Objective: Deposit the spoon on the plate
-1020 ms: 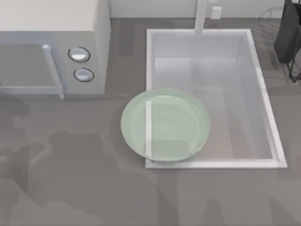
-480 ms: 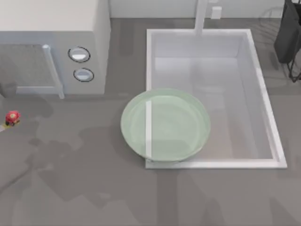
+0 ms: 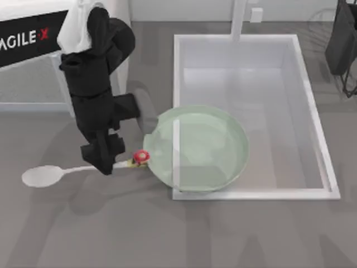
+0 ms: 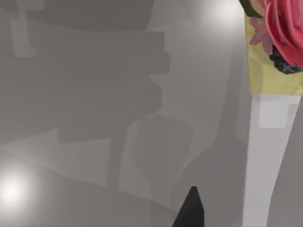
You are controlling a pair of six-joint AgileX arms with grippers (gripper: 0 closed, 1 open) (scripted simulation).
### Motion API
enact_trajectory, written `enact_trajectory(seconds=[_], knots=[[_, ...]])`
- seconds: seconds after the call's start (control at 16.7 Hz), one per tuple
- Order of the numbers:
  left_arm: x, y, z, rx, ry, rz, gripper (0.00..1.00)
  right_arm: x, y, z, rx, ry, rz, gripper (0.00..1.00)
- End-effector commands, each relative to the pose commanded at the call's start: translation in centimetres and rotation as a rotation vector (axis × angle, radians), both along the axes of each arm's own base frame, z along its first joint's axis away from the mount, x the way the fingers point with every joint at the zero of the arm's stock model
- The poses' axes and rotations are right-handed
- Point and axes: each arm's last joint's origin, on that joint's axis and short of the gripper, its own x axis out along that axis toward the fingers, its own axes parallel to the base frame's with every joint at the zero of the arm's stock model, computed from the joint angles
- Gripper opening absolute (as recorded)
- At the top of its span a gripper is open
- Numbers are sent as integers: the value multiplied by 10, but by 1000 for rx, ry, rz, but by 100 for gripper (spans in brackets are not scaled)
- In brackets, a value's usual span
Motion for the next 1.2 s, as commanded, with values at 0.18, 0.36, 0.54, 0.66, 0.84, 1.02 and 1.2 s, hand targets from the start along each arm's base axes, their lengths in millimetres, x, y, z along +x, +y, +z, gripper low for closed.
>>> enact_trajectory(seconds=[0.18,0.36,0.54,0.66,0.84,1.02,1.2], knots=[[3,-72,-15,-5,11,-139,0,0,0,0,0,0,0,100],[5,-127,-17,-16,-38,-233,0,0,0,0,0,0,0,100],[14,-154,-6,-29,-131,-264,0,0,0,0,0,0,0,100],[24,-156,2,-29,-189,-254,0,0,0,0,0,0,0,100],[34,-152,8,-24,-229,-234,0,0,0,0,0,0,0,100],[34,-152,8,-24,-229,-234,0,0,0,0,0,0,0,100],[32,-154,10,-27,-234,-240,0,0,0,0,0,0,0,100]])
